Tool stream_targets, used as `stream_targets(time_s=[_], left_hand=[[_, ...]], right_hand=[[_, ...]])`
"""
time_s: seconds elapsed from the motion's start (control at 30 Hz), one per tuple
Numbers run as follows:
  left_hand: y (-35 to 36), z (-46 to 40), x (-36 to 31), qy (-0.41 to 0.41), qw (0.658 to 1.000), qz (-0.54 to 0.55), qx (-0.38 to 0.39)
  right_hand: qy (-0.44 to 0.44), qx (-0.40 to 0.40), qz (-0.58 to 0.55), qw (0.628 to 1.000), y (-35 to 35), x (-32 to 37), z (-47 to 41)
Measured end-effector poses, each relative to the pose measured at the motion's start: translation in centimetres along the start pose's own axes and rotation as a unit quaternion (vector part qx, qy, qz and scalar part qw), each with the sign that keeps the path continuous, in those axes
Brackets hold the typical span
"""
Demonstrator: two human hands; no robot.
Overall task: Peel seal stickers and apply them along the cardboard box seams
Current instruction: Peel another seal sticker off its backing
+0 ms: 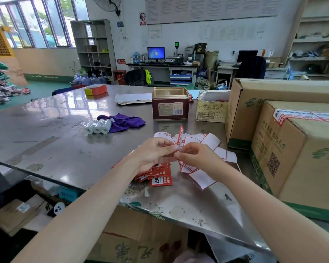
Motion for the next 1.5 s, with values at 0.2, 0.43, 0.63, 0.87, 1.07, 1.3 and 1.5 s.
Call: stream_targets(time_s=[0.2, 0.43, 0.63, 0.87, 1.07, 1.3, 1.5], left_hand=[[0.8, 0.0, -0.2, -0.007, 1.000, -0.009, 0.015], [1.0, 0.2, -0.3, -0.008, 1.000, 0.003, 0.023], [0.5, 0.4, -0.5, -0.004, 1.000, 0.009, 0.017], [0.1, 0.6, -0.2, -0.017, 1.000, -0.009, 0.003], [-1.7, 0.2, -0.3, -0.025, 0.977, -0.170, -0.128], [-3.4, 0.2, -2.1, 0.042, 0.855, -0.472, -0.210], [-3.2, -0.8, -1.1, 0.006, 0.742, -0.643, -0.190]], right_hand=[[0.002, 0.009, 0.005, 1.000, -0.3, 0.1, 0.1], [0.007, 0.015, -0.016, 1.000, -0.5, -0.1, 0.1], [0.010, 0.038, -0.093, 0.995, -0.1, -0.3, 0.0], [0.031, 0.055, -0.132, 0.989, 0.5, -0.6, 0.4], [0.070, -0.014, -0.089, 0.993, -0.9, -2.0, 0.3], [0.045, -0.120, -0.010, 0.992, -4.3, -3.1, 0.3], [-0.006, -0.215, 0.011, 0.976, -7.1, -3.0, 1.1]])
Point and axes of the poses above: each hand's wrist, its own z-axis away from the middle knuckle, its own y-axis out of the palm, x = y × z, the point moved 9 cm from there along -z, towards the middle knuckle, and after that the axes turned 3 degrees about -x, right-handed, at the moved point
